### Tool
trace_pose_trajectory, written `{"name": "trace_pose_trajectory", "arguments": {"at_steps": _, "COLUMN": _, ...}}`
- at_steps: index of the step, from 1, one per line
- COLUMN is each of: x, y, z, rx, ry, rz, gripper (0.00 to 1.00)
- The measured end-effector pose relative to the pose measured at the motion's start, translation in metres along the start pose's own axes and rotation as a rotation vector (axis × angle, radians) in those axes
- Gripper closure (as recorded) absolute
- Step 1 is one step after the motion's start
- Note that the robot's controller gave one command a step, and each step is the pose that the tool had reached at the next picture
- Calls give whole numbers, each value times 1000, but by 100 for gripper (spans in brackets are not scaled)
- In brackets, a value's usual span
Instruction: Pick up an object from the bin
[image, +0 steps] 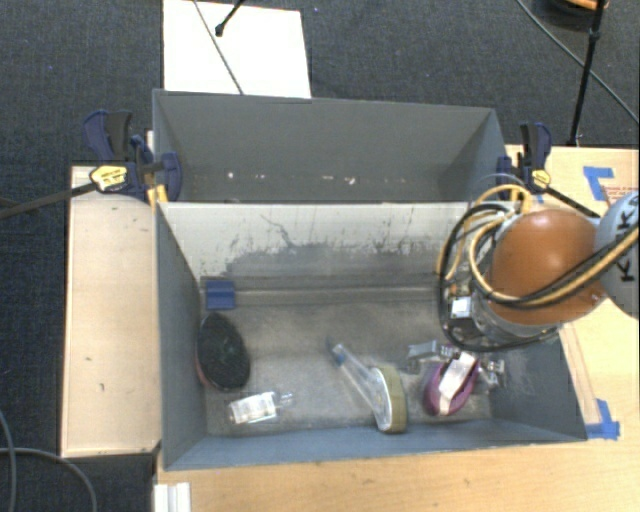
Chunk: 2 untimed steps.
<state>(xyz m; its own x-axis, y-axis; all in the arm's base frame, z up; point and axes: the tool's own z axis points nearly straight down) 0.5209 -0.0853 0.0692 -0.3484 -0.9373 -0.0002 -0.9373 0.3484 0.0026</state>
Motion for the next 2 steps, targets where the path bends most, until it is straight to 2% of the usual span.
{"name": "trace_pose_trajectory", "arguments": {"at_steps": 1, "x": 0, "y": 0, "z": 0, "rx": 0, "ry": 0, "rz": 3, "gripper": 0}}
{"name": "trace_pose_trajectory", "arguments": {"at_steps": 2, "x": 0, "y": 0, "z": 0, "rx": -1, "ry": 0, "rz": 5, "gripper": 100}}
